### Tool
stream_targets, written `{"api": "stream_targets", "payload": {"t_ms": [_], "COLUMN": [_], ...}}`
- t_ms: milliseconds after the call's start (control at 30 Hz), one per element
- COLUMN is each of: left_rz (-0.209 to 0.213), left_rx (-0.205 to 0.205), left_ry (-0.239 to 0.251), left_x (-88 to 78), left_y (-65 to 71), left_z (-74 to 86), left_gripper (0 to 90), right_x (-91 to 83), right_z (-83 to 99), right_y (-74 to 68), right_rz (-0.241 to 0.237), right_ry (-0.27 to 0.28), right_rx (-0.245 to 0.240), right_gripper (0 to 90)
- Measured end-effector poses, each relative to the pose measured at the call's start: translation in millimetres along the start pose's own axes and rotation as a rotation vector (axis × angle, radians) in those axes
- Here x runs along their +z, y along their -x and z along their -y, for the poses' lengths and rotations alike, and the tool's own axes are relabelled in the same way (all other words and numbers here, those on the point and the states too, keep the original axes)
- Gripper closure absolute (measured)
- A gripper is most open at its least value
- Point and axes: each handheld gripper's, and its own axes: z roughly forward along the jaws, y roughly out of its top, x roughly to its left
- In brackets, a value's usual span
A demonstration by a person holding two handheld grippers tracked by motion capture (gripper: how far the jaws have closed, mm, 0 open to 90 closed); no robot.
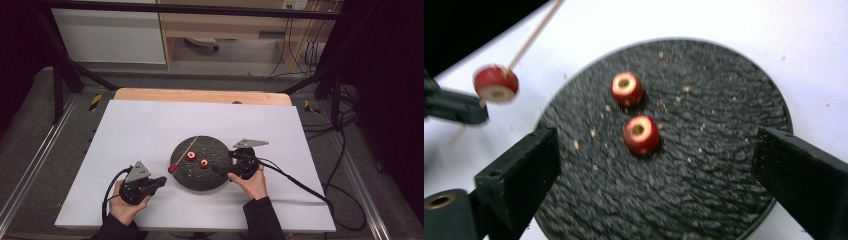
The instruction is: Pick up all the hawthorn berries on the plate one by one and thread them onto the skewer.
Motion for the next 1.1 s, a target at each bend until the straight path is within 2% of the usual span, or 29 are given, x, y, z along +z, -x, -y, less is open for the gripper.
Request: {"api": "stream_targets", "payload": {"t_ms": [267, 533, 767, 967, 1100], "left_rz": [0.005, 0.002, -0.007, -0.01, -0.012], "left_rx": [0.008, 0.003, -0.001, -0.004, -0.008], "left_ry": [-0.011, -0.013, -0.018, -0.019, -0.017], "left_x": [-0.8, -4.8, -5.4, -6.4, -7.7], "left_y": [-2.8, -5.6, -9.0, -10.8, -12.6], "left_z": [4.9, 9.6, 11.8, 12.2, 12.3], "left_gripper": [88.7, 88.7, 88.7, 88.6, 88.7], "right_x": [9.6, 23.8, 33.6, 50.0, 60.1], "right_z": [-12.8, -25.3, -37.8, -46.5, -51.1], "right_y": [-6.4, -13.3, -13.8, -14.6, -14.8], "right_rz": [0.023, 0.029, 0.042, 0.043, 0.044], "right_ry": [-0.106, -0.222, -0.291, -0.382, -0.411], "right_rx": [-0.091, -0.158, -0.183, -0.205, -0.227], "right_gripper": [5.2, 6.2, 9.1, 12.8, 20.3]}}
